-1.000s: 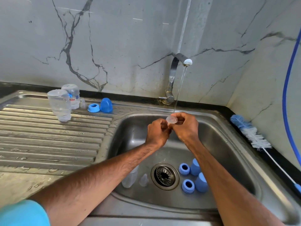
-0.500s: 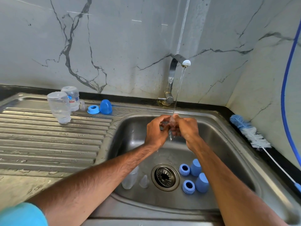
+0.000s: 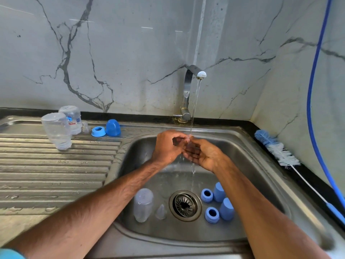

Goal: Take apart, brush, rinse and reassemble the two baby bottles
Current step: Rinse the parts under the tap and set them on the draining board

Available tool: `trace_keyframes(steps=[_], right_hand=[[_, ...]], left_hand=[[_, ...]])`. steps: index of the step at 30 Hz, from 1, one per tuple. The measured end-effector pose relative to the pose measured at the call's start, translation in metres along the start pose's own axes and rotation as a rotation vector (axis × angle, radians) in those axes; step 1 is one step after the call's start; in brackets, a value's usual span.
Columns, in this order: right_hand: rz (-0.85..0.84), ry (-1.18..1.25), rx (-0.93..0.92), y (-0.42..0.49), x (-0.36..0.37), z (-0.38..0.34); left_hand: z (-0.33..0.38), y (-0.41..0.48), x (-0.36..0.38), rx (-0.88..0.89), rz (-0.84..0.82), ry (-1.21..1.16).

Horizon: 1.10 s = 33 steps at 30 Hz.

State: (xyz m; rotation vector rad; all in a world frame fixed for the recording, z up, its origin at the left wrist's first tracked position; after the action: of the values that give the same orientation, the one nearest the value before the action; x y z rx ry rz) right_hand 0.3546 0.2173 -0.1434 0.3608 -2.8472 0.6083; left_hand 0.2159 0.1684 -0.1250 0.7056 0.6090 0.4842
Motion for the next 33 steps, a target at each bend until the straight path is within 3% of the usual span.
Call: trace_keyframes(steps=[4, 6, 11, 17, 26, 29, 33], right_hand=[[0.266, -0.319, -0.362, -0.003, -0.010, -0.011], [0.340, -0.496, -0.525, -0.006, -0.006, -0.015], [0.363, -0.659, -0.704, -0.003, 0.007, -0.019], [0.394, -0.768, -0.775, 0.000, 0.004, -0.019], [0.352, -0.763, -0.784, 0.000, 0.009, -0.017], [0.347, -0.738, -0.772, -0.002, 0.008, -0.017], [0.361, -0.690, -0.760, -0.003, 0.004, -0.018]], left_hand=[[-0.011, -0.001, -0.004, -0.041, -0.212, 0.097], [-0.017, -0.003, -0.006, -0.103, -0.195, 0.150], [-0.025, 0.016, -0.005, -0.356, -0.101, 0.076], [-0.026, 0.051, 0.018, -0.687, -0.104, -0.059], [-0.026, 0.060, 0.027, -0.985, 0.176, -0.472], [-0.029, 0.062, 0.027, -0.962, 0.199, -0.542], [-0.023, 0.070, 0.023, -0.735, 0.059, -0.371]])
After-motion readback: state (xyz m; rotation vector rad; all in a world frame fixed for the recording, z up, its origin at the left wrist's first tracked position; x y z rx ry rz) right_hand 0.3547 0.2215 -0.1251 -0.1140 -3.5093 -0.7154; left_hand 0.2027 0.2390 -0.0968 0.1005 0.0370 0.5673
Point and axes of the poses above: each hand's wrist, its own y-axis towards the middle knuckle, its own x-axis out of the palm, z = x × y, the point moved 4 cm from there along y, towards the middle knuckle, and after that the axes turned 5 degrees about z, right-handed, at the moved point
